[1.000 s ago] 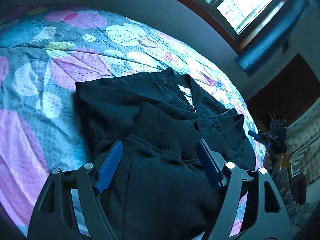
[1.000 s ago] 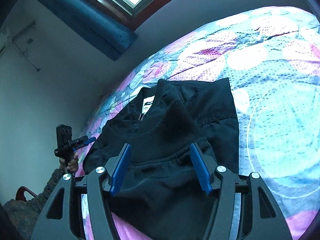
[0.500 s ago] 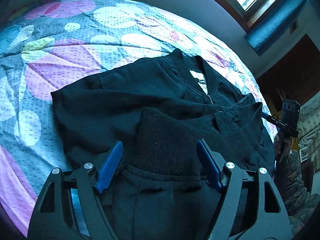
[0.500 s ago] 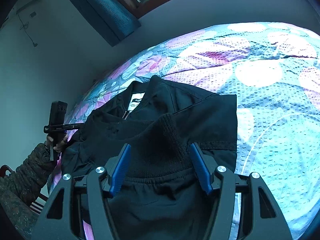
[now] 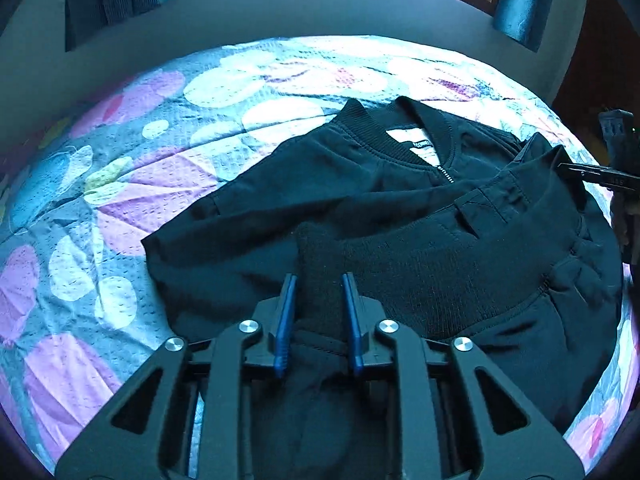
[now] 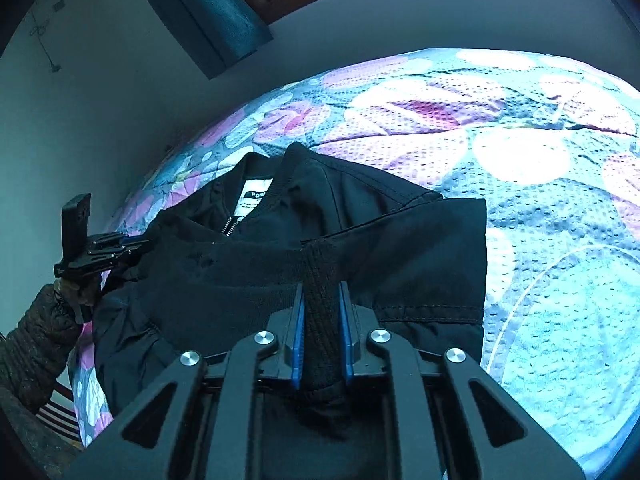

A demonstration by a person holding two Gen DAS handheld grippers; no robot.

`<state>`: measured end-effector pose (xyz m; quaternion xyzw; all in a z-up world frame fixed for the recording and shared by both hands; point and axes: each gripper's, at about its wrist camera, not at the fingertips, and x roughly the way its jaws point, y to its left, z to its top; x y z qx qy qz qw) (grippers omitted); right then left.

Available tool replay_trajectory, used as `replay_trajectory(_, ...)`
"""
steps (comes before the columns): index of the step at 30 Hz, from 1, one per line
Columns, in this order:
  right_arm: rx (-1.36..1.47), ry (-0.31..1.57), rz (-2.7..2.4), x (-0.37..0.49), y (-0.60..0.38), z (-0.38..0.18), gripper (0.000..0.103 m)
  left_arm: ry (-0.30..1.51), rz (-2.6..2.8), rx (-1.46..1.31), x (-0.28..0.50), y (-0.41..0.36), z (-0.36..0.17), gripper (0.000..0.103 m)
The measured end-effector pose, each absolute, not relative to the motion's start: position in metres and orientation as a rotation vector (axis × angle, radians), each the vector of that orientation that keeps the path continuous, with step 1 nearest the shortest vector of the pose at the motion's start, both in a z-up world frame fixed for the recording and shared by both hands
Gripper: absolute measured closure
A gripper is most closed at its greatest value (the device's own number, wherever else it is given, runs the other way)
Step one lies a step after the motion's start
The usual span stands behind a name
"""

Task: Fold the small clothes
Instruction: 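Grasp the folded jacket edge with the right tool and lift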

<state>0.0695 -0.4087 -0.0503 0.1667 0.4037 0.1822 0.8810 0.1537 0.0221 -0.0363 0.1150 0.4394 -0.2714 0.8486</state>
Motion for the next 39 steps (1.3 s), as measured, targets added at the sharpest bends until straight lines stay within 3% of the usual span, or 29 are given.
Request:
replay_trajectory(10,0.298,0.732,0.323,0.054,-0.391,-0.011,0.093,0.776,-0.484,0.170,0.139,0.029,0.001,0.086)
replay_trajectory(17,0.375,0.661,0.294,0.112,-0.408,0.015,0.093,0.674,-0.399,0.120,0.185,0.025,0.037,0.086)
replay_trajectory(27,0.443,0.878,0.182,0.218,-0.418,-0.070,0.093,0.892,-0.265,0.078,0.270,0.018,-0.051,0.086)
replay_trajectory(39,0.604,0.905,0.200,0.222,-0.437,-0.097,0.092,0.911,-0.272,-0.010,0.274,0.029,-0.064,0.082)
